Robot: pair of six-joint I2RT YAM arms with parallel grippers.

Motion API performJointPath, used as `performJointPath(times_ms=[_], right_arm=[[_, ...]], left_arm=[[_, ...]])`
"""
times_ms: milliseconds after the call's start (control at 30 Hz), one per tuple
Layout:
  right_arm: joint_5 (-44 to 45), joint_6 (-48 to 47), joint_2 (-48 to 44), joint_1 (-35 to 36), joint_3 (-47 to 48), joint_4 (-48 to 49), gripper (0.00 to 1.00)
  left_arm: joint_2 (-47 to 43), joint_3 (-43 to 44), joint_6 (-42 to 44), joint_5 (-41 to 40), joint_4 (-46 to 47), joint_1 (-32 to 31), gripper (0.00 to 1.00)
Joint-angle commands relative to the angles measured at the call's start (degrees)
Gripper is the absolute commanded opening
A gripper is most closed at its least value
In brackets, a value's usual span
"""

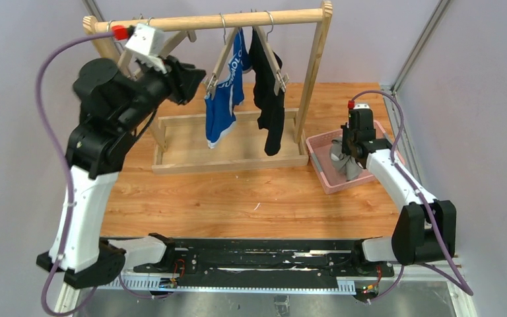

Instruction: Remove the underwear clipped to the hanger

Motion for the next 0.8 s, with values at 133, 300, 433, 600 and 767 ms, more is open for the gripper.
performJointPath(times_ms=[133,300,433,600,767], right_arm=[[-4.7,0.1,4.3,-2.2,-0.7,7.0,0.01],[-6.0,0.5,6.9,-2.6,0.4,7.0,0.64],[-6.5,0.3,7.2,-2.5,1.1,5.4,0.71],[-7.1,0.7,4.4,-2.5,0.1,4.8,0.71],[-7.3,0.7,-0.3,-2.5,-0.8,4.4,0.72]], left_arm=[[9.3,7.0,2.7,-0.5,-0.4,-1.6,0.44],[12.7,10.2,3.3,-1.0,-0.4,-1.6,0.45],[14.9,11.6,3.7,-1.4,-0.4,-1.6,0.45],[16.9,11.5,4.3,-1.8,-0.5,-1.6,0.43],[17.8,10.7,4.3,-1.6,-0.5,-1.6,0.42]])
